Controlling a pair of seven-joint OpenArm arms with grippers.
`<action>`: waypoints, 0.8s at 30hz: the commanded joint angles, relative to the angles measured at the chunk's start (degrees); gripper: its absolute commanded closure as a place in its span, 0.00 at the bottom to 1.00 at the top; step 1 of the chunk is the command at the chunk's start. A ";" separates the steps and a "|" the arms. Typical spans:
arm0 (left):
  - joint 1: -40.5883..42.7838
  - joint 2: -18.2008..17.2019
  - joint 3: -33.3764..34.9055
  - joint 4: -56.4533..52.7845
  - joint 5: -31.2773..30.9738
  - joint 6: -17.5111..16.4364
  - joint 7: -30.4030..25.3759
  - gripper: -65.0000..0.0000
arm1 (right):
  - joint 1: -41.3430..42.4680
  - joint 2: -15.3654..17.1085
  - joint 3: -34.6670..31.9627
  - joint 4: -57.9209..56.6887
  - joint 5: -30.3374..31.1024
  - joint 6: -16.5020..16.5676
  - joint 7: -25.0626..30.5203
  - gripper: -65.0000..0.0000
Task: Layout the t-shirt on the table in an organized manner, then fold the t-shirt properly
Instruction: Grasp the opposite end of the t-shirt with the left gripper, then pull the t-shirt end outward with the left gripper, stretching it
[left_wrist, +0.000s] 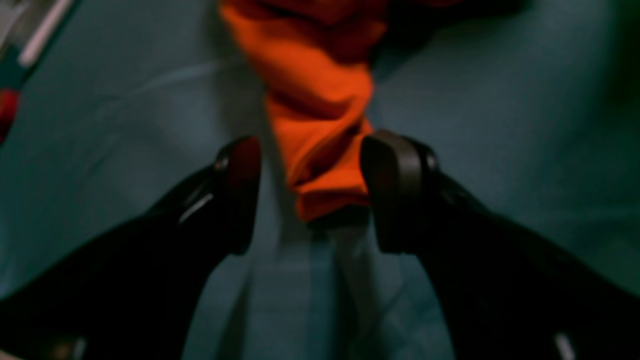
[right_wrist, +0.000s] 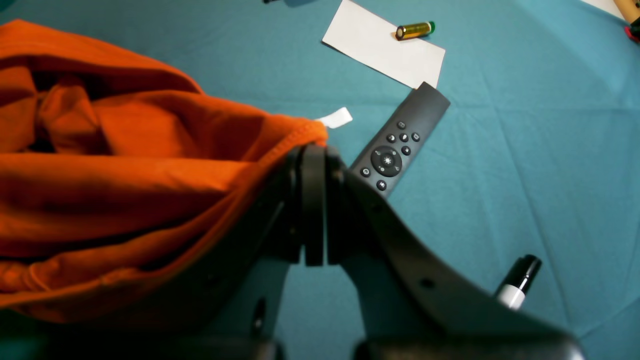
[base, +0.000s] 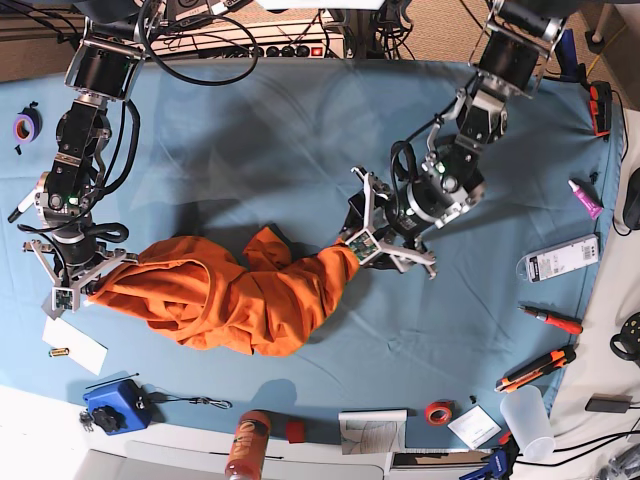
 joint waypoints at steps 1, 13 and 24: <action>-1.57 0.24 -0.13 0.07 -0.48 -0.46 -1.49 0.45 | 1.27 0.96 0.33 1.01 -0.33 -0.24 1.42 1.00; -6.47 3.89 -0.15 -9.75 -1.38 0.96 -1.46 0.59 | 1.27 0.96 0.33 1.01 -0.81 -0.22 0.66 1.00; -6.45 3.82 -0.28 -2.01 -9.44 13.90 13.81 1.00 | 2.12 1.01 0.50 1.01 -1.38 -0.24 3.61 1.00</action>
